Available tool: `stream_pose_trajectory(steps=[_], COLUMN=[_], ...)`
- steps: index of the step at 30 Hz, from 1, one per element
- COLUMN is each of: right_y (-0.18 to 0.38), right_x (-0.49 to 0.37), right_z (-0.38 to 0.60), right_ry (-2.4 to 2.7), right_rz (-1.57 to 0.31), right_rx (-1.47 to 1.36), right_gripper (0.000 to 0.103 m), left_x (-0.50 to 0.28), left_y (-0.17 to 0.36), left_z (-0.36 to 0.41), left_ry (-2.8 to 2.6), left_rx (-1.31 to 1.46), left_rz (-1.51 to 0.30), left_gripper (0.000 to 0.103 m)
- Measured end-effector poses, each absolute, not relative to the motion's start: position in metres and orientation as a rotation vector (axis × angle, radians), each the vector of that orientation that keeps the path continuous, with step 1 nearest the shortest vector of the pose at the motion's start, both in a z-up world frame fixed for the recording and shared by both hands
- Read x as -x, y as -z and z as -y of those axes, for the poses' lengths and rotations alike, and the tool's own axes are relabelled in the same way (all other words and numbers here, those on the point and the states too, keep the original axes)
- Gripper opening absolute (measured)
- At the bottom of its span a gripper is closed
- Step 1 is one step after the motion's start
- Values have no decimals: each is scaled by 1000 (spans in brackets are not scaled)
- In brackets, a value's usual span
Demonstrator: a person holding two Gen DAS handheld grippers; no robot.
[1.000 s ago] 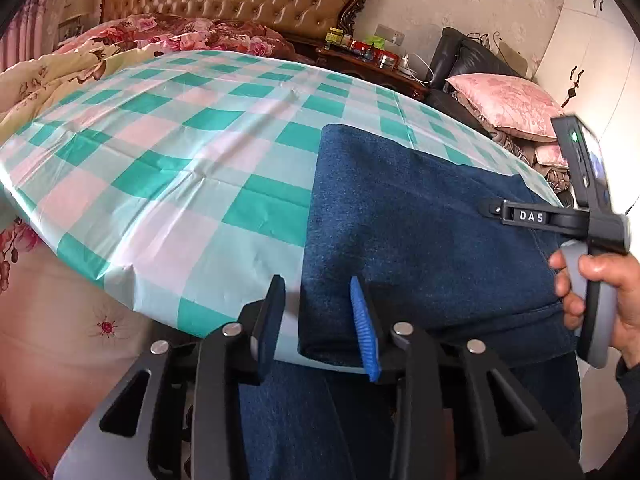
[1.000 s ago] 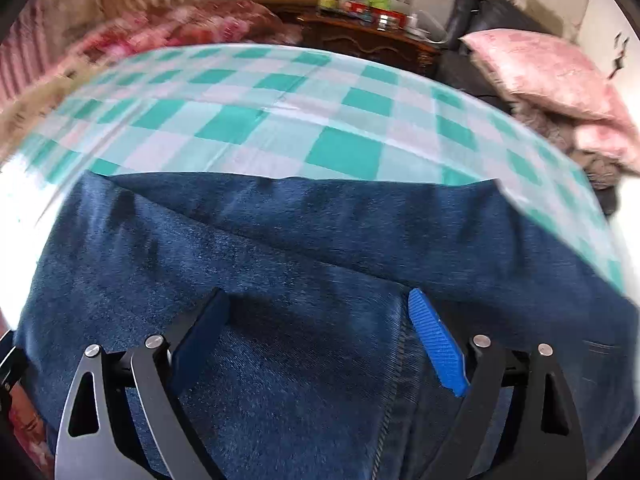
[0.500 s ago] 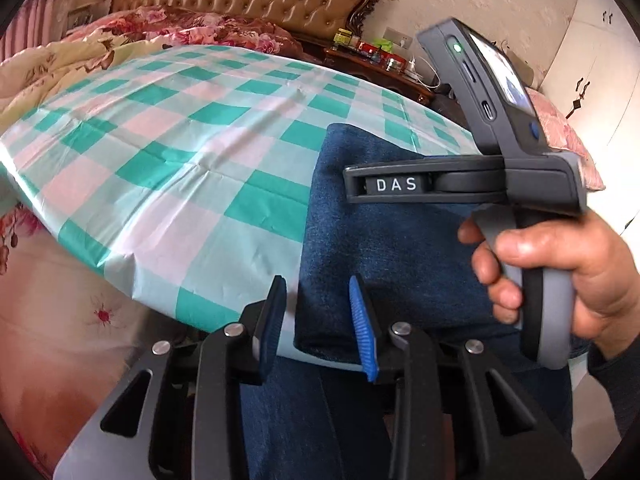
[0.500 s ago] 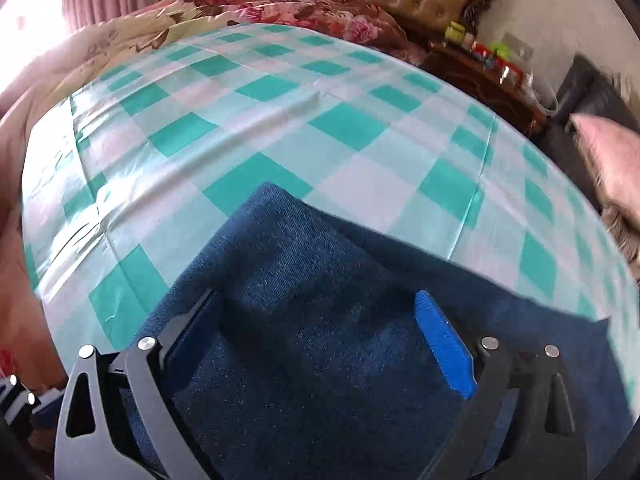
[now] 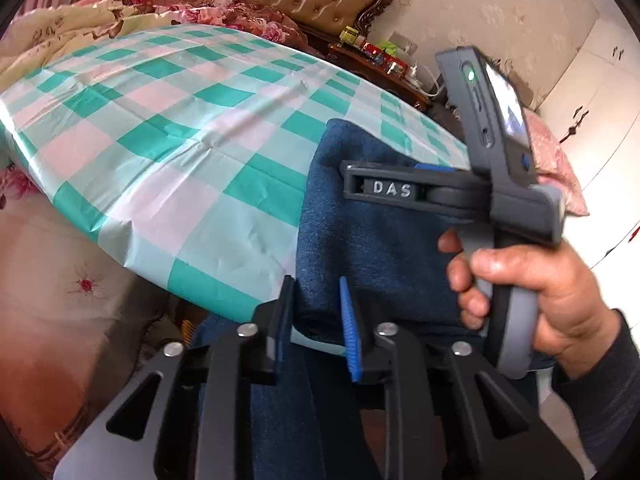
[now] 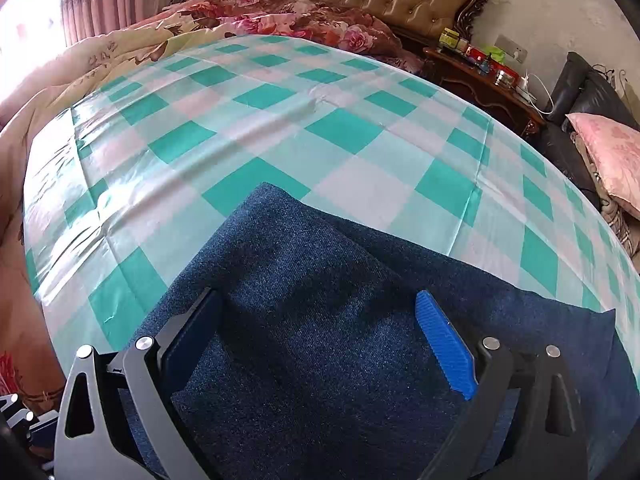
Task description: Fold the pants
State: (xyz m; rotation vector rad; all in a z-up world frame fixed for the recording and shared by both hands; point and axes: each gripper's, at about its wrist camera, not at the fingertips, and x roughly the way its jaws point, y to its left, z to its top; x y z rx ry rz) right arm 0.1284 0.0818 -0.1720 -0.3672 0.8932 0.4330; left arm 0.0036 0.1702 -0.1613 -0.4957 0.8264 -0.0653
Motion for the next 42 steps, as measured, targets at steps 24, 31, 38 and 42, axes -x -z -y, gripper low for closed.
stream_pose_trajectory(steps=[24,31,38,42], right_y=[150,113,135,144], right_x=[-150,-152,-147,-153], right_z=[-67,-106,-130,-118], right_ry=[-467,-569,-602,-557], right_rz=[-1022,-1130,-1232,-1226], right_rx=[203,271,340,337], right_gripper=[98,98,82,38], left_x=[-1,0,2,-1], left_y=[143,118,104,101], left_z=[-162,-117,-79,-71], left_ry=[74,-12,-38,-26], left_rx=[520,169,-54,-75], left_rz=[-792,-752,-690,-675], left_gripper=[14,14,14,13])
